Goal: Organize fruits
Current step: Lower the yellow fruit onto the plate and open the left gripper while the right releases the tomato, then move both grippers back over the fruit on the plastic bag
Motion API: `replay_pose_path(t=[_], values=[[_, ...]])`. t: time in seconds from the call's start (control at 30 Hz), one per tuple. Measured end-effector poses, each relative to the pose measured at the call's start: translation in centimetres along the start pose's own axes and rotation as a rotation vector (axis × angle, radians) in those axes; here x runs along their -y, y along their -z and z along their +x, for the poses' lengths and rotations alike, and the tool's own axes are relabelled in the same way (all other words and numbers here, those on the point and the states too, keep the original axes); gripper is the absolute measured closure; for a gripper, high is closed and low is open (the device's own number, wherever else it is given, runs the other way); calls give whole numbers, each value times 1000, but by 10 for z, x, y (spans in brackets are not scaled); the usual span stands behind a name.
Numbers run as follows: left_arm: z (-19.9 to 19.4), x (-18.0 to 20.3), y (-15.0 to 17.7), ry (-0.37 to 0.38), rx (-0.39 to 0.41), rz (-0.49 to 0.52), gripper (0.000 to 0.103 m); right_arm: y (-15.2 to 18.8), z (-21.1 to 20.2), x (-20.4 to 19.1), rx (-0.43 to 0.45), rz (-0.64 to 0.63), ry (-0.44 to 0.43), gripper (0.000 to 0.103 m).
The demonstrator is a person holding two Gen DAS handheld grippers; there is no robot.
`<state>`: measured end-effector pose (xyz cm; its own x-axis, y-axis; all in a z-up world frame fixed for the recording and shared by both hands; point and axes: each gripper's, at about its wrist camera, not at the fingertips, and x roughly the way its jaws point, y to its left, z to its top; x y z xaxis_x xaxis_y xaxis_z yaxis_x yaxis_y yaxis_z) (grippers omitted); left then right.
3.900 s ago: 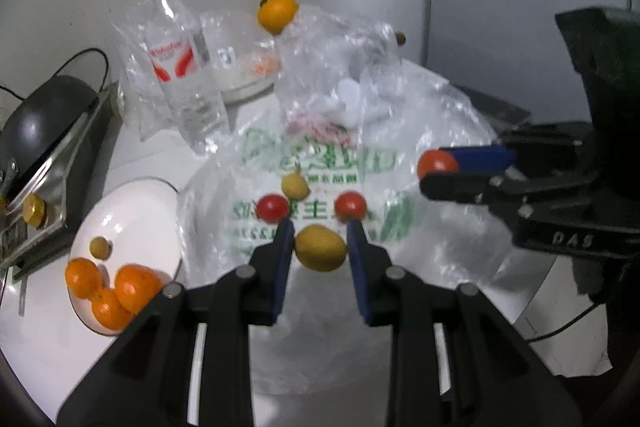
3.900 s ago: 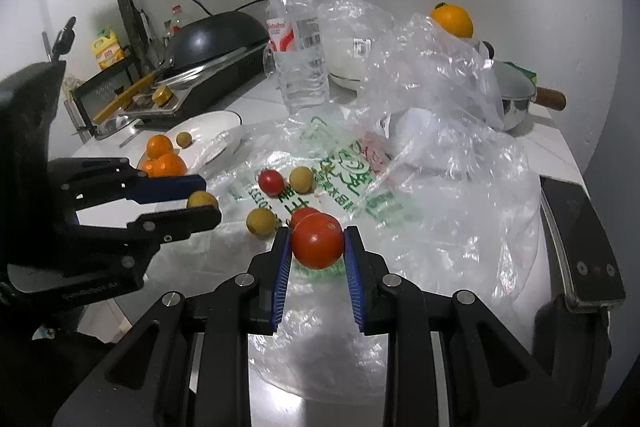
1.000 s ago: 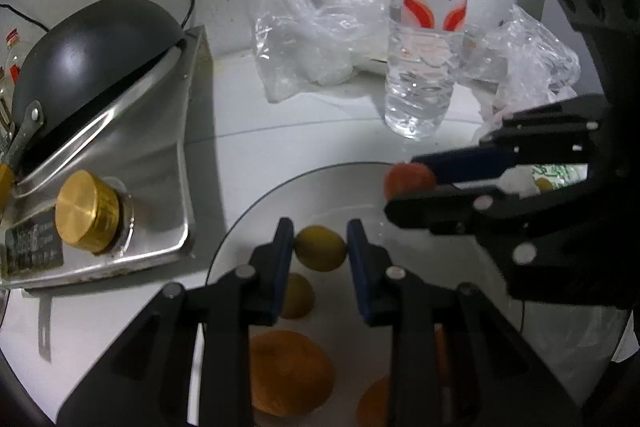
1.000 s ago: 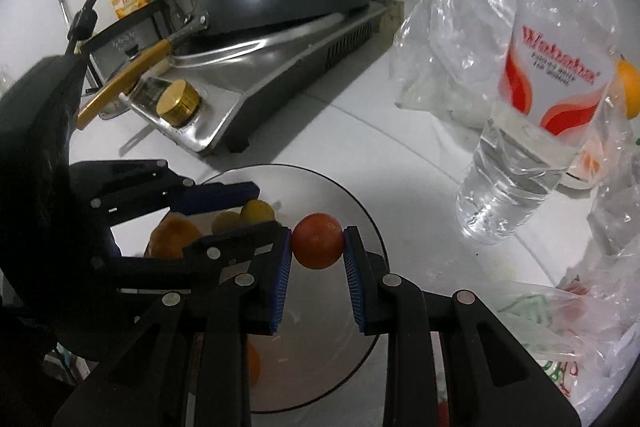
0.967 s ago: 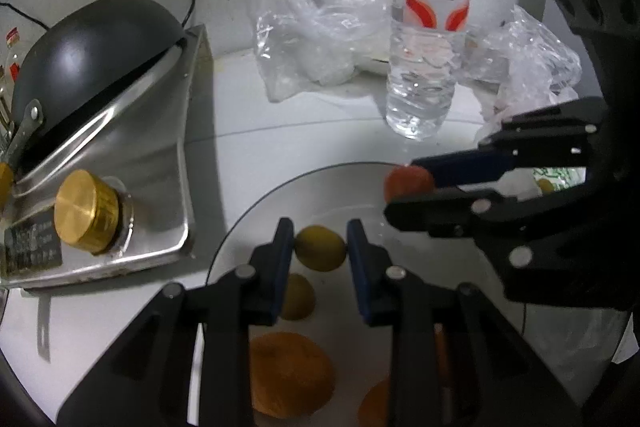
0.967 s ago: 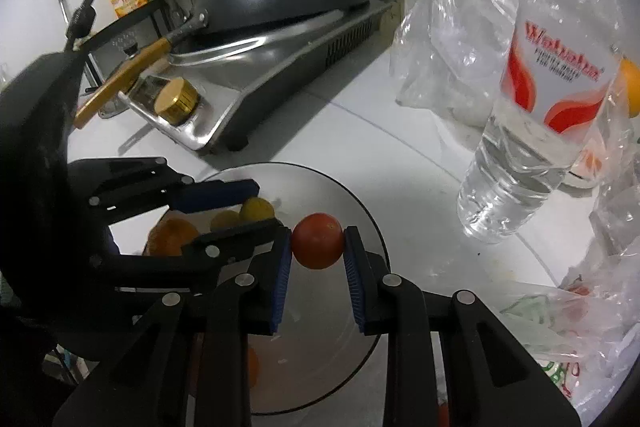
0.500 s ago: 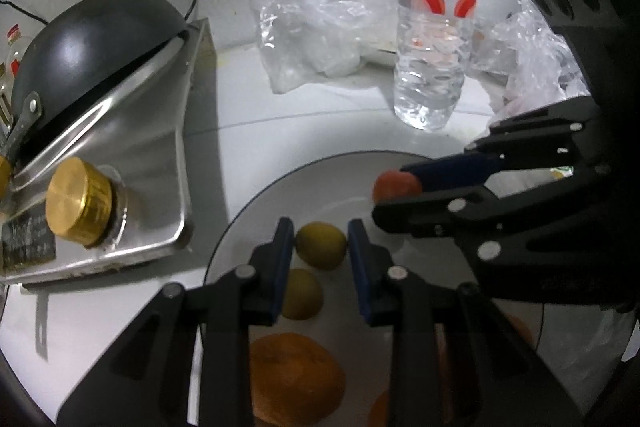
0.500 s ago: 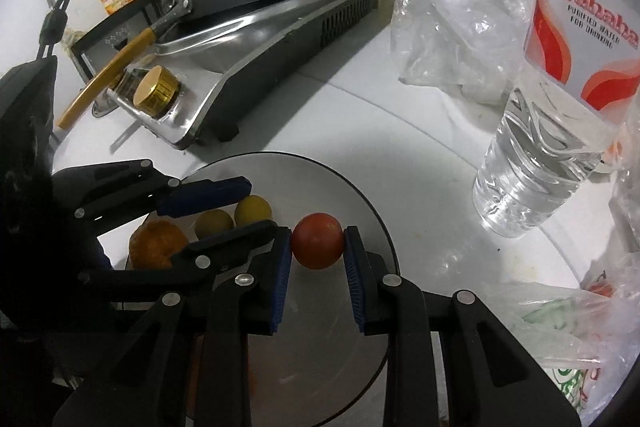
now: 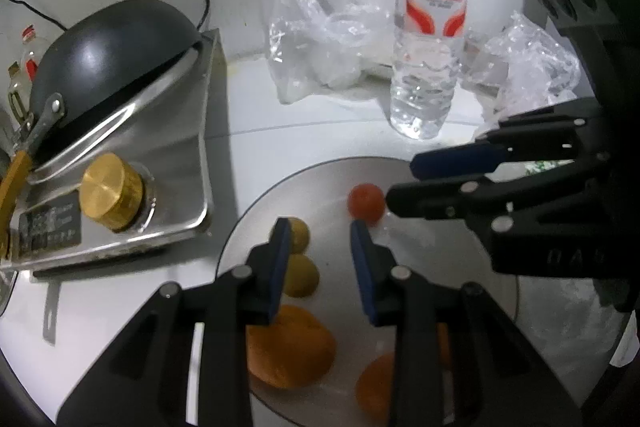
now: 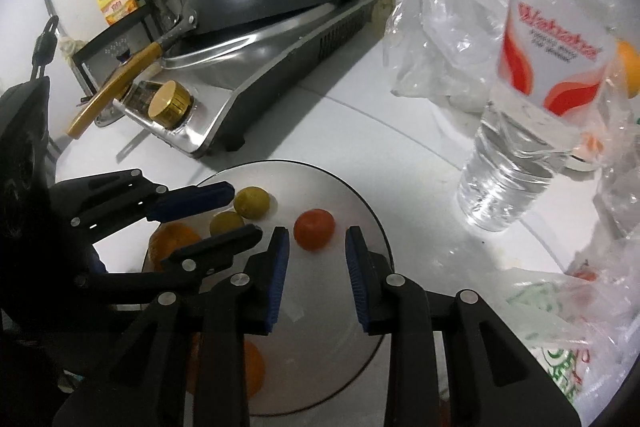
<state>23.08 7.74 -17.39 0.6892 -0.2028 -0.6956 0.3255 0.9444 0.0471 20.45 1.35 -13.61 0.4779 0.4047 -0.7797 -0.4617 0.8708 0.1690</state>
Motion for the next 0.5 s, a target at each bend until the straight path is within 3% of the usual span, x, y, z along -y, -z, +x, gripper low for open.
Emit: replay_pose_path(t=[0.23,0.4,0.5], values=[[-23,8,4,-5,28,-7,71,9,-26,-7,25,-16,41,72],[-37,16,7,3,56,-12,70,18,-46,-10,51,-16,57,64],[-47,24,11,19,82,-16,52,25,-60,-11,80,-21,76,58]])
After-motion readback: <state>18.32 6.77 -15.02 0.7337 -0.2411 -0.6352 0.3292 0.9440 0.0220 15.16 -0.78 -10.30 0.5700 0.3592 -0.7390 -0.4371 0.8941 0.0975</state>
